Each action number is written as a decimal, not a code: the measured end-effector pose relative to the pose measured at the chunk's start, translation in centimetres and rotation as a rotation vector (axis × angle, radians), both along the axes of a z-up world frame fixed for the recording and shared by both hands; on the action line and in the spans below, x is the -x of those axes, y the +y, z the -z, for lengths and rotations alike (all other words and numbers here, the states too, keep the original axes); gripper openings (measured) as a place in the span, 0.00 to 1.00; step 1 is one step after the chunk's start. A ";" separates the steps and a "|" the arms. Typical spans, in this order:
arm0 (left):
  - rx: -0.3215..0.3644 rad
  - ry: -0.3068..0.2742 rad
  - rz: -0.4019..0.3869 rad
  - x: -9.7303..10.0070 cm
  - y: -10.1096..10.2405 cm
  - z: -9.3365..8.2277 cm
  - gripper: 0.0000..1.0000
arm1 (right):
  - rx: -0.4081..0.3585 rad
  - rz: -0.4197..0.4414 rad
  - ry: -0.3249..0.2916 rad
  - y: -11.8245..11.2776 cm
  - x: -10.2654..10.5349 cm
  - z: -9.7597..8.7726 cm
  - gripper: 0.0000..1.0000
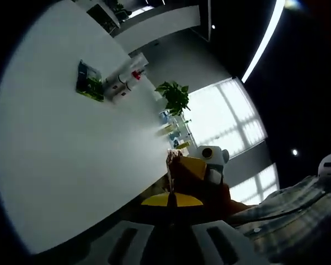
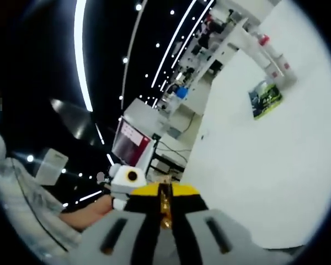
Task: Arrange the skincare products in the storage area until every visible bottle or jar stands upright without overlapping.
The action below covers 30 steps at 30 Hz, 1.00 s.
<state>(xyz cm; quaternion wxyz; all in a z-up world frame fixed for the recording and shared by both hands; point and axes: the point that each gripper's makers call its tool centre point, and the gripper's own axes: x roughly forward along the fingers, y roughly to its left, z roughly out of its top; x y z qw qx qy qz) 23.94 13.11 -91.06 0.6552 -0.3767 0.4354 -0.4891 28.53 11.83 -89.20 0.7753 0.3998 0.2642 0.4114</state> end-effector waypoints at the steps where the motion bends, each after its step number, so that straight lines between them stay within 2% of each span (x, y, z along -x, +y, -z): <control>1: 0.000 0.003 -0.002 -0.2 0.2 0.0 0.00 | 0.012 0.009 -0.007 -0.1 -0.1 0.1 0.07; 4: -0.012 0.001 -0.009 -0.6 0.9 0.0 0.00 | 0.040 0.025 -0.028 -0.6 -0.2 -0.1 0.08; 6: -0.030 -0.007 -0.008 -0.9 1.3 0.0 0.00 | 0.096 0.039 -0.052 -1.0 -0.5 0.1 0.11; 9: -0.058 -0.015 -0.008 -1.6 1.9 0.2 0.00 | 0.270 0.068 -0.124 -2.1 -1.1 0.9 0.20; 11: -0.067 -0.017 -0.011 -2.1 2.3 0.2 0.00 | 0.375 0.045 -0.170 -2.4 -0.9 1.3 0.21; 12: -0.072 -0.020 -0.016 -2.6 2.5 0.2 0.00 | 0.458 0.040 -0.208 -2.8 -1.0 1.6 0.21; 14: -0.083 -0.023 -0.019 -3.2 2.7 0.2 0.00 | 0.606 0.028 -0.247 -3.7 -1.0 2.6 0.20; 15: -0.091 -0.026 -0.022 -3.7 2.9 0.2 0.00 | 0.723 0.021 -0.282 -4.5 -1.0 3.3 0.20; 16: -0.095 -0.028 -0.024 -4.0 3.1 0.2 0.00 | 0.781 0.022 -0.309 -4.9 -1.2 3.6 0.21; 18: -0.101 -0.029 -0.032 -4.8 3.3 0.1 0.00 | 0.840 0.010 -0.339 -5.2 -1.1 4.3 0.23; 19: -0.100 -0.027 -0.040 -5.5 3.5 0.0 0.00 | 0.841 0.012 -0.342 -5.2 -1.1 4.5 0.25; 23: -0.108 -0.032 -0.055 -7.7 3.6 -0.5 0.00 | 0.845 0.005 -0.302 -4.9 -1.4 5.4 0.32; 27: -0.133 -0.051 -0.054 -10.0 3.7 -0.7 0.00 | 0.838 0.029 -0.268 -5.1 -1.9 6.1 0.33; 30: -0.143 -0.049 -0.063 -11.6 3.9 -0.5 0.00 | 0.864 0.032 -0.248 -5.6 -1.9 6.8 0.34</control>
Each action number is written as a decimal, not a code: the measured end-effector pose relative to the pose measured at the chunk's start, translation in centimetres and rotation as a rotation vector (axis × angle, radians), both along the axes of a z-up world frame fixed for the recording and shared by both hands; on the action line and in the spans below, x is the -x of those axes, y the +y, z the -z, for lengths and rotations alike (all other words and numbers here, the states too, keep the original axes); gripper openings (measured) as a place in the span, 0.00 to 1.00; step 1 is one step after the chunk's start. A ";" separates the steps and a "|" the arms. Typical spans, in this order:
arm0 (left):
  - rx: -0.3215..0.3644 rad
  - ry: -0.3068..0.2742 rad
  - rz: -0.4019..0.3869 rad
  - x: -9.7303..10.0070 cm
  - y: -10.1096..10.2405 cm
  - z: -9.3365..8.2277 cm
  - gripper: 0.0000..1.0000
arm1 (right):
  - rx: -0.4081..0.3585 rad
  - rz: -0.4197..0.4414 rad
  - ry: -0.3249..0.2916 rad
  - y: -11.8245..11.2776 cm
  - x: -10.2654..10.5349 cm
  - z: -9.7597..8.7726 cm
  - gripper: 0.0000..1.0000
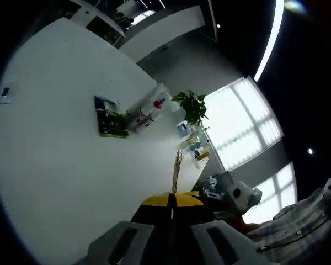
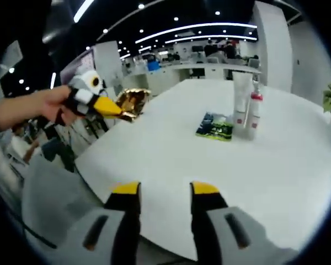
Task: Arrange the skincare products in the storage area until every visible bottle or jar stands upright without overlapping.
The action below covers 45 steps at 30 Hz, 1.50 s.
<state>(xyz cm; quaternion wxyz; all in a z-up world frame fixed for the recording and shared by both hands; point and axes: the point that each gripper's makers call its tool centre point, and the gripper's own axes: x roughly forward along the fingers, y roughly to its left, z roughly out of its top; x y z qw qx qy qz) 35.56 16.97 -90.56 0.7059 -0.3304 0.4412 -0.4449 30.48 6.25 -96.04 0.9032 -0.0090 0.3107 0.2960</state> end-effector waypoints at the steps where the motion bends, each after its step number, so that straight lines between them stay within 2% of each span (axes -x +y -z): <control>1: -0.009 -0.001 -0.006 -0.7 0.1 0.3 0.00 | -0.007 0.011 -0.002 -0.1 -0.1 -0.2 0.34; 5: -0.022 0.019 -0.033 -2.8 0.5 1.2 0.00 | -0.004 0.024 -0.011 -0.4 -0.2 -0.3 0.31; 9: -0.023 0.049 -0.072 -5.4 0.8 2.2 0.00 | 0.035 -0.006 -0.028 -0.1 -0.1 -0.1 0.30; 13: -0.033 0.066 -0.077 -7.5 0.7 2.8 0.00 | 0.028 -0.019 -0.022 0.1 0.1 -0.2 0.30; 19: -0.077 0.067 -0.061 -11.4 0.1 3.7 0.01 | 0.045 -0.018 0.002 -0.4 0.2 0.3 0.25; 25: -0.112 0.063 -0.067 -16.3 -0.3 4.8 0.01 | 0.055 -0.016 0.002 -0.6 0.1 0.5 0.23; 27: -0.112 0.067 -0.074 -17.9 -0.6 5.0 0.01 | 0.060 -0.027 0.002 -0.6 0.2 0.4 0.16; 30: -0.123 0.069 -0.075 -19.7 -0.9 5.4 0.01 | 0.022 -0.017 -0.005 -0.5 0.1 -0.1 0.14; 35: -0.130 0.088 -0.077 -21.9 -1.2 6.6 0.01 | 0.022 0.006 -0.003 -0.8 -0.2 0.1 0.14; 38: -0.147 0.105 -0.073 -22.6 -1.2 7.8 0.01 | 0.001 0.039 -0.006 -0.6 -0.5 0.1 0.24; 39: -0.151 0.109 -0.073 -23.0 -1.3 8.3 0.01 | -0.026 0.058 -0.023 -0.5 -0.9 -0.2 0.24; 40: -0.152 0.111 -0.074 -23.1 -1.3 8.4 0.01 | -0.020 0.056 -0.027 -0.6 -0.9 -0.3 0.23; 45: -0.114 0.165 -0.108 -24.6 -2.0 9.7 0.01 | -0.010 0.063 0.005 -0.9 -0.8 0.3 0.22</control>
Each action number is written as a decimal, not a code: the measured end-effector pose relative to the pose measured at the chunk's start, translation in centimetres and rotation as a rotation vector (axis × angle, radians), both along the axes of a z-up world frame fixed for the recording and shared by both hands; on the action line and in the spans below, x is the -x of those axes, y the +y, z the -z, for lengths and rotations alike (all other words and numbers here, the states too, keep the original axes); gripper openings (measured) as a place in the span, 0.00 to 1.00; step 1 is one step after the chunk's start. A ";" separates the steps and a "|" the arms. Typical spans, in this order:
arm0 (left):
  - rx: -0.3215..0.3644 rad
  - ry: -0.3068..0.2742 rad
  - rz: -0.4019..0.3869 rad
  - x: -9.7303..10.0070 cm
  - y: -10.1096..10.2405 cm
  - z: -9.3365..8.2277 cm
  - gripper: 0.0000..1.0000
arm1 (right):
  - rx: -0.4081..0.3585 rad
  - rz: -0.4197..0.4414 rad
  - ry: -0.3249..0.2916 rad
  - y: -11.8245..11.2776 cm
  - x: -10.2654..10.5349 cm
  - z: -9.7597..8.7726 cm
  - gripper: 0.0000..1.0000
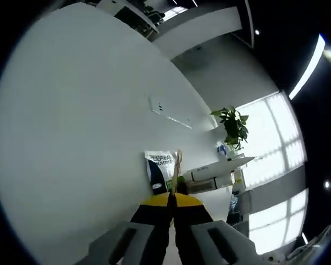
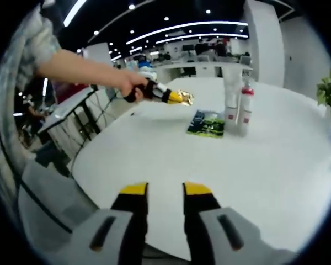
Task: Arrange the skincare products in the storage area until every visible bottle or jar stands upright without overlapping.
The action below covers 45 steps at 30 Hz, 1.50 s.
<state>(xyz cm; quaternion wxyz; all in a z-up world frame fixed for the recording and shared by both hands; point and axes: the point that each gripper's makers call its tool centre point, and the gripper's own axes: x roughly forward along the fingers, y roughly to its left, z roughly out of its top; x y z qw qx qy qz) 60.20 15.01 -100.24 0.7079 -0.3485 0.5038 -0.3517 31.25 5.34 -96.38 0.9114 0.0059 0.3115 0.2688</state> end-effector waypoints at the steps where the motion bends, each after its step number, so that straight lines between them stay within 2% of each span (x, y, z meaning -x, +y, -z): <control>1: -0.001 0.008 0.000 -0.2 -0.1 0.3 0.01 | 0.000 0.000 0.001 0.0 0.0 0.0 0.22; 6: -0.033 0.047 -0.006 -0.6 -0.4 2.1 0.01 | -0.003 0.001 0.008 0.0 0.1 0.1 0.24; 12: -0.085 0.139 -0.029 -0.4 0.1 3.9 0.01 | -0.008 0.003 0.008 0.0 0.1 0.1 0.24; 19: -0.135 0.173 0.004 -0.2 0.5 4.4 0.01 | -0.009 -0.011 0.019 0.3 0.3 0.3 0.24; 23: -0.133 0.210 0.003 -0.2 0.4 4.6 0.01 | -0.009 -0.022 0.020 0.5 0.5 0.3 0.25; 28: -0.183 0.247 0.013 0.2 0.9 5.5 0.03 | -0.006 -0.020 0.023 0.4 0.5 0.3 0.25; 32: -0.184 0.268 0.011 0.0 1.0 5.3 0.03 | -0.001 -0.020 0.026 0.4 0.5 0.4 0.25; 39: -0.197 0.324 0.059 0.6 1.2 5.1 0.06 | 0.007 -0.026 0.024 0.4 0.6 0.4 0.25; 40: -0.192 0.346 0.052 0.7 1.2 5.0 0.07 | 0.009 -0.027 0.026 0.4 0.6 0.4 0.25; 45: -0.198 0.345 0.061 0.2 1.2 5.0 0.11 | 0.014 -0.026 0.027 0.3 0.6 0.5 0.25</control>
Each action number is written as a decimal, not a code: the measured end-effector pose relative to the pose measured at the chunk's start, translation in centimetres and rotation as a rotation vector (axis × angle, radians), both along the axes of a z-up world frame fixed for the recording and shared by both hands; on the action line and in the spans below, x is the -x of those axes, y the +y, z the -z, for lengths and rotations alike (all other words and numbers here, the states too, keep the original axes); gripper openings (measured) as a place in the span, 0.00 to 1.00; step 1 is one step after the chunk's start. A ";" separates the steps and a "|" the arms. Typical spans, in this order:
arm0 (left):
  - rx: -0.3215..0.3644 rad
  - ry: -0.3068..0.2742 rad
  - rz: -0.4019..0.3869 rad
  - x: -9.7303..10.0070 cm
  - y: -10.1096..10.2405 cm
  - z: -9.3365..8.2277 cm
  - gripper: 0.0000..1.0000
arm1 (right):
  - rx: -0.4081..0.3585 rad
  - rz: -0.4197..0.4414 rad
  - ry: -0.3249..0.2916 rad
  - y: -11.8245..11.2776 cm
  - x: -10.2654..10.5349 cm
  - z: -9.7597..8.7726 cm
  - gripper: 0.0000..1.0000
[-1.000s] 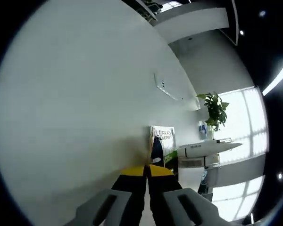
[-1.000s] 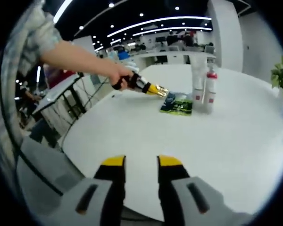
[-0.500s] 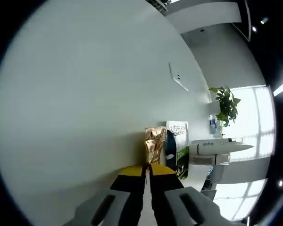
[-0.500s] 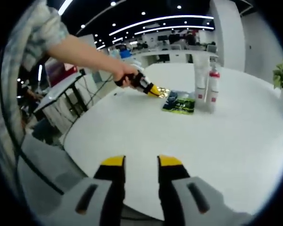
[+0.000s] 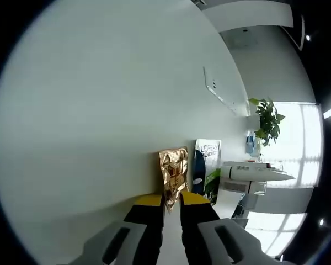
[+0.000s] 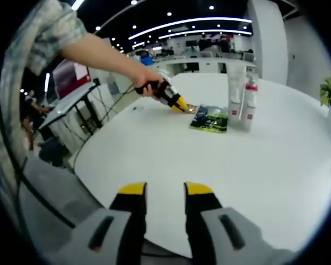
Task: Arrange the skincare products in the storage area until every visible bottle or jar stands upright without overlapping.
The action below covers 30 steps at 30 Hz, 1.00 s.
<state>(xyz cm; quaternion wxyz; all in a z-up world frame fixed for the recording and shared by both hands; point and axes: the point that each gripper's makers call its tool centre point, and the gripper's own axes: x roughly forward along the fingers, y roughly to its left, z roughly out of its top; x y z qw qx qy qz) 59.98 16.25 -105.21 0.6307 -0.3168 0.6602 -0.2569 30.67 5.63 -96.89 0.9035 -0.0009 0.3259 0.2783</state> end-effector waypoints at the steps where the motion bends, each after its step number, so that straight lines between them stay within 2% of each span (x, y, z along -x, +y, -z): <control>1: -0.002 0.001 -0.001 0.0 0.0 0.0 0.11 | 0.001 0.001 0.002 0.0 0.0 0.0 0.25; 8: -0.036 0.006 0.017 -0.2 1.7 0.0 0.18 | 0.006 -0.003 0.003 0.0 0.1 0.1 0.24; 13: -0.069 -0.013 0.018 -0.7 3.5 -0.4 0.28 | 0.010 -0.005 0.001 0.0 0.1 0.1 0.24; 16: -0.086 -0.077 0.050 -1.5 4.7 -1.7 0.34 | 0.012 -0.008 -0.001 0.0 0.1 0.1 0.24; 17: -0.088 -0.122 0.077 -2.0 5.2 -2.2 0.37 | 0.011 -0.009 -0.003 0.1 0.1 0.0 0.24; 19: -0.112 -0.149 0.116 -2.2 6.1 -3.0 0.42 | 0.011 -0.010 -0.003 0.1 0.1 0.0 0.24; 21: -0.178 -0.237 0.208 -2.8 7.8 -3.4 0.46 | 0.011 -0.013 -0.004 0.1 0.1 0.0 0.24; 22: -0.235 -0.233 0.242 -2.6 9.3 -3.3 0.48 | 0.012 -0.013 -0.006 0.1 0.1 0.0 0.24; 24: -0.286 -0.265 0.303 -2.7 10.7 -3.3 0.49 | 0.012 -0.014 -0.006 0.1 0.1 0.0 0.24; 25: -0.333 -0.309 0.385 -2.3 12.0 -3.3 0.50 | 0.014 -0.015 -0.005 0.1 0.1 0.0 0.24; 26: -0.373 -0.329 0.433 -1.8 13.0 -3.4 0.53 | 0.015 -0.016 -0.006 0.1 0.1 0.0 0.24; 28: -0.407 -0.378 0.539 -1.6 14.4 -3.2 0.62 | 0.015 -0.016 -0.007 0.1 0.1 0.0 0.24; 29: -0.422 -0.442 0.615 -1.8 15.0 -3.2 0.69 | 0.015 -0.017 -0.006 0.1 0.1 0.0 0.24; 30: -0.443 -0.484 0.681 -2.1 16.0 -2.9 0.72 | 0.016 -0.018 -0.004 0.1 0.1 0.0 0.24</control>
